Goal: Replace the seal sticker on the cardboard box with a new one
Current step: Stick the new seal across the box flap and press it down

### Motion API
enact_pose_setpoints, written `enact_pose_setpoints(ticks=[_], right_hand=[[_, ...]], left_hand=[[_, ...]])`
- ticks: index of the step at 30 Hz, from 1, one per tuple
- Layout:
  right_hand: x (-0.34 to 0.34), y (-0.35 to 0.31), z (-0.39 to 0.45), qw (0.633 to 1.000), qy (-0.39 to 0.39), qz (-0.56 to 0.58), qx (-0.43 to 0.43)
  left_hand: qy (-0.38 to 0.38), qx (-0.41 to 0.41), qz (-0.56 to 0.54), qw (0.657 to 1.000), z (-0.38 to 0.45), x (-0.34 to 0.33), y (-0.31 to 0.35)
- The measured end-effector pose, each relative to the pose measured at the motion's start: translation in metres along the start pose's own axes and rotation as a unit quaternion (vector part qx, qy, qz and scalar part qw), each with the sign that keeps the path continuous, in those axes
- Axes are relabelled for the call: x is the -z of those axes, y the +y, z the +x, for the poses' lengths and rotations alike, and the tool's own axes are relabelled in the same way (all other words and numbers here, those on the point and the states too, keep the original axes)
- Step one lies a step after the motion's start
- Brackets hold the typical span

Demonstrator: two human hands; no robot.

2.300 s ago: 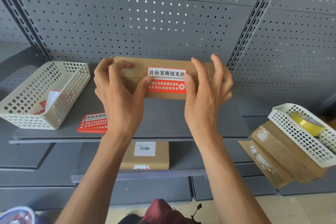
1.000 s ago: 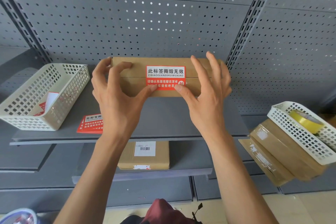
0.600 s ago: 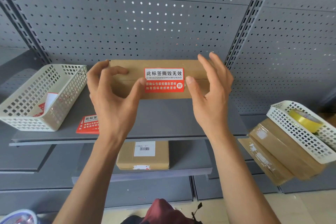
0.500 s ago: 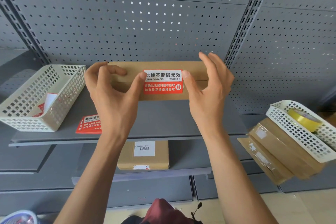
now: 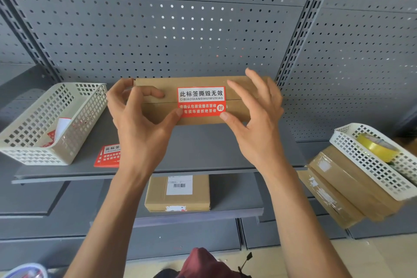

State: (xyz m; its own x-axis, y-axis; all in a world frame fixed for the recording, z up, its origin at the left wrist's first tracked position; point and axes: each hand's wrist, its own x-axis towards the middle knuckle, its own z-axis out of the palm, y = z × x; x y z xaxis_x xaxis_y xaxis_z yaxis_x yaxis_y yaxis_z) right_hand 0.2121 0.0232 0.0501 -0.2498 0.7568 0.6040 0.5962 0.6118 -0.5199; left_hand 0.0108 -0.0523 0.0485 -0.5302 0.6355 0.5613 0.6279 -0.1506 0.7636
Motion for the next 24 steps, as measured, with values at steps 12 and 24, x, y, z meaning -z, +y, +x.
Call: enact_pose_setpoints(ticks=[12, 24], right_hand=[[-0.010, -0.013, -0.004, 0.998, 0.031, 0.015, -0.050], [0.004, -0.004, -0.003, 0.987, 0.063, 0.137, -0.061]], left_hand=[[-0.007, 0.021, 0.050, 0.998, -0.012, -0.008, 0.010], [-0.041, 0.000, 0.002, 0.999, -0.006, 0.006, -0.002]])
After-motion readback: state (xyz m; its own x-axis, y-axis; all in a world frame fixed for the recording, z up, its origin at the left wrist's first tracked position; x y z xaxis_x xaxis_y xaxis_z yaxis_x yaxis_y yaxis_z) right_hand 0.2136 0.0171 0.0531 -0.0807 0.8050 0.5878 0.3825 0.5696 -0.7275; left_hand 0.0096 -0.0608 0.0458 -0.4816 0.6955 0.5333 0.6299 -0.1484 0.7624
